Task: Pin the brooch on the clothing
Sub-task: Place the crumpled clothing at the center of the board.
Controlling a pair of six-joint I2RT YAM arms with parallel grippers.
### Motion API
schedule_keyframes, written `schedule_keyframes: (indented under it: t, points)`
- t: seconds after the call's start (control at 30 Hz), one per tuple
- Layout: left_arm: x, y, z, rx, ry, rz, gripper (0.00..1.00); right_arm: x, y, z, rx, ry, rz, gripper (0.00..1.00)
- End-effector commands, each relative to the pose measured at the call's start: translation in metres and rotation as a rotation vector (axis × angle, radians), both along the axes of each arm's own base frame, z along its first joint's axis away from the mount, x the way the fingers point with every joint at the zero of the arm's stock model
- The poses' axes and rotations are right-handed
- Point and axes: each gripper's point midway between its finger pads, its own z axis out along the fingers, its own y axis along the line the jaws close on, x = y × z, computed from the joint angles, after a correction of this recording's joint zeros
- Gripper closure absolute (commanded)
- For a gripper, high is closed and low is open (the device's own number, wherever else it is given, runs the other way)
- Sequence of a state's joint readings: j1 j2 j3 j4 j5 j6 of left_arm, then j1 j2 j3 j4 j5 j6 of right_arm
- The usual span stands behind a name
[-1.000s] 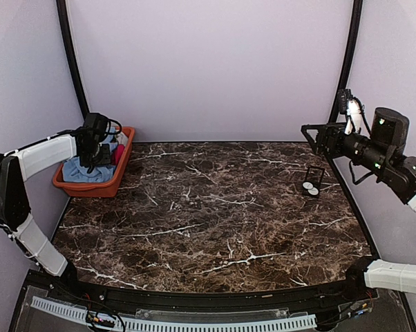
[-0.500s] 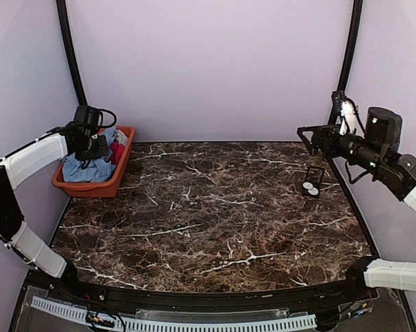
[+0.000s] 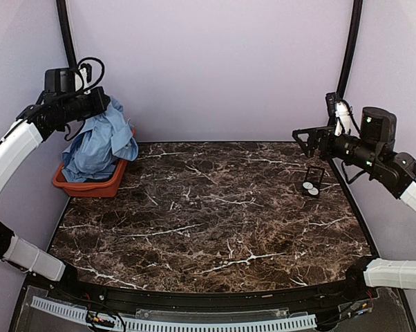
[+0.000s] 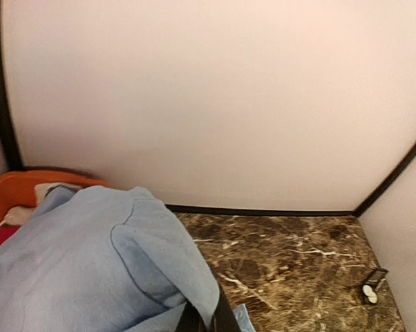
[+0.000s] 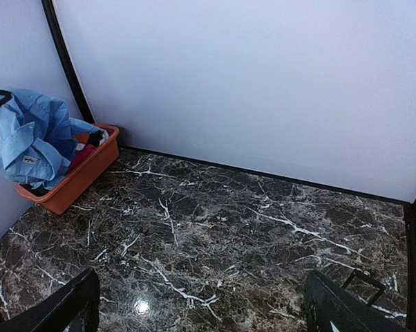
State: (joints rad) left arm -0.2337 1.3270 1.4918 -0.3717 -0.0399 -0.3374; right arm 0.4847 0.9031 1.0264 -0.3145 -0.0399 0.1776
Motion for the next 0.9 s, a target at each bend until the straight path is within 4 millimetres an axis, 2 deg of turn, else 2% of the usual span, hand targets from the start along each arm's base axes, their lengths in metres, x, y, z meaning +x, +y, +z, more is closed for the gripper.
schedule_keyframes:
  t: [0.0,0.07,0.17,0.27,0.33,0.47,0.53,0.6,0.7,0.73,0.77,0.8,0.83,0.87]
  points:
    - [-0.016,-0.082,0.062,-0.073,-0.142,-0.293,0.99,0.001,0.006,0.006,0.019,-0.014,0.020,0.01]
    - [-0.027,-0.117,0.077,-0.109,-0.173,-0.414,0.99,0.004,0.007,0.002,0.008,0.000,0.020,0.01]
    - [-0.036,-0.153,0.097,-0.178,-0.217,-0.541,0.99,0.006,0.008,-0.002,-0.002,0.016,0.019,0.01]
    - [-0.053,-0.191,0.105,-0.199,-0.228,-0.671,0.99,0.006,0.008,-0.003,-0.005,0.014,0.017,0.01]
    - [-0.063,-0.212,0.109,-0.209,-0.239,-0.743,0.99,0.006,0.007,-0.003,-0.009,0.013,0.016,0.01]
    - [-0.074,-0.238,0.107,-0.242,-0.231,-0.826,0.99,0.007,0.006,-0.003,-0.015,0.012,0.010,0.01]
    - [-0.078,-0.252,0.094,-0.242,-0.206,-0.860,0.99,0.007,0.007,-0.003,-0.015,0.011,0.011,0.01]
    - [-0.082,-0.270,0.072,-0.225,-0.164,-0.892,0.99,0.008,0.008,-0.003,-0.015,0.011,0.014,0.01]
    - [-0.088,-0.297,0.028,-0.208,-0.086,-0.933,0.99,0.008,0.008,-0.004,-0.017,0.013,0.016,0.01]
    - [-0.086,-0.303,0.010,-0.210,-0.057,-0.935,0.96,0.008,0.008,-0.004,-0.018,0.013,0.015,0.01]
    - [-0.090,-0.310,0.005,-0.218,-0.053,-0.950,0.93,0.008,0.007,-0.004,-0.019,0.013,0.014,0.01]
    - [-0.091,-0.315,-0.013,-0.219,-0.013,-0.953,0.90,0.007,0.007,-0.004,-0.020,0.011,0.015,0.01]
    - [-0.095,-0.321,-0.021,-0.224,0.004,-0.967,0.88,0.006,0.006,-0.004,-0.021,0.011,0.014,0.01]
    - [-0.096,-0.324,-0.035,-0.217,0.035,-0.970,0.82,0.006,0.006,-0.005,-0.024,0.014,0.014,0.01]
